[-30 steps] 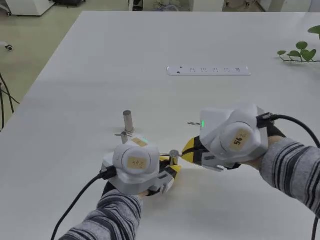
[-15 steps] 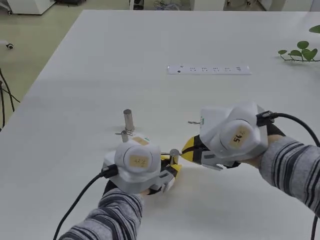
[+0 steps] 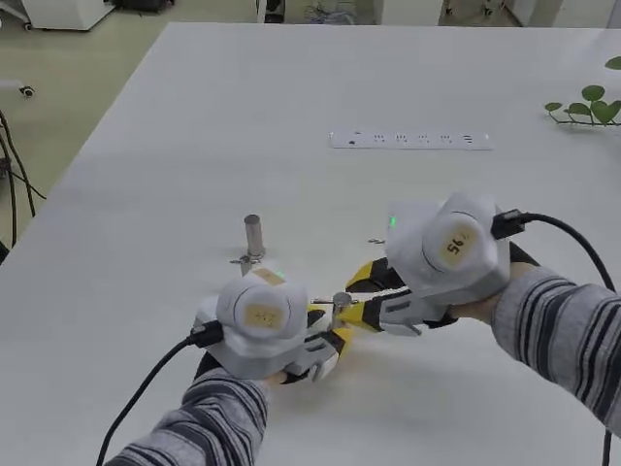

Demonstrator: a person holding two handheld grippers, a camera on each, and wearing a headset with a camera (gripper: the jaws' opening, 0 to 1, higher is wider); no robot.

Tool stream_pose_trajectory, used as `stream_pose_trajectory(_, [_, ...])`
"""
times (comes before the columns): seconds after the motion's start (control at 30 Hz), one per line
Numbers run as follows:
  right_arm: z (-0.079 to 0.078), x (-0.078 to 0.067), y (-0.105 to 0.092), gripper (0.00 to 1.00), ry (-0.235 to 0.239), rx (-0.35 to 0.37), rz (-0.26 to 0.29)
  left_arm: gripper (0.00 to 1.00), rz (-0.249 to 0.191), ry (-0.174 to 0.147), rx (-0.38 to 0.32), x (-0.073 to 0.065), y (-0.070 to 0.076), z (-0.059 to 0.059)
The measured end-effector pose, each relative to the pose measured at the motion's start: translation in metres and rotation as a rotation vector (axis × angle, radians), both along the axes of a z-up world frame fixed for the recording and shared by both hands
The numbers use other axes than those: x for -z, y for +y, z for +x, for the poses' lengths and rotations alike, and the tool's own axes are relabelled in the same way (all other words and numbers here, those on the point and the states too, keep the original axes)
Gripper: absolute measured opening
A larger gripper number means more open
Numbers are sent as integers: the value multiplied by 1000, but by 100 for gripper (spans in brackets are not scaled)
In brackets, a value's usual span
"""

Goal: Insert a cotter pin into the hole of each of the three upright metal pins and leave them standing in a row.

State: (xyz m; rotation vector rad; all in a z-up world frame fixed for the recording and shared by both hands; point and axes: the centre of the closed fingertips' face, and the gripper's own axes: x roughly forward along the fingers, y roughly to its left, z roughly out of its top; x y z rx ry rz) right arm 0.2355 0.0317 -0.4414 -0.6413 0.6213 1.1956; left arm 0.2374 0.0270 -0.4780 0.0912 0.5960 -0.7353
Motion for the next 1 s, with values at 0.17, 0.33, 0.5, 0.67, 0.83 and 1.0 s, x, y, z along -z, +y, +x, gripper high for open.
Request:
stream_pose_trajectory(0.17, [3,9,4,14,61,30,20,32,3,-29,19,-6,1,-5])
stream_pose_trajectory(0.33, [5,11,6,13,93,34,29,35,3,-37,30,-11,4,-6])
stream_pose_trajectory(0.5, [4,13,7,9,103,33,36,39,-14,-42,31,-17,7,-8])
stream_pose_trajectory(0.67, [3,13,7,8,104,29,21,42,-32,-49,27,-26,12,-13])
stream_pose_trajectory(0.83, [4,12,6,8,104,32,6,49,-43,-41,18,-32,18,-17])
stream_pose_trajectory(1.0, [13,5,7,8,94,30,9,55,-40,-51,-6,-37,29,-21])
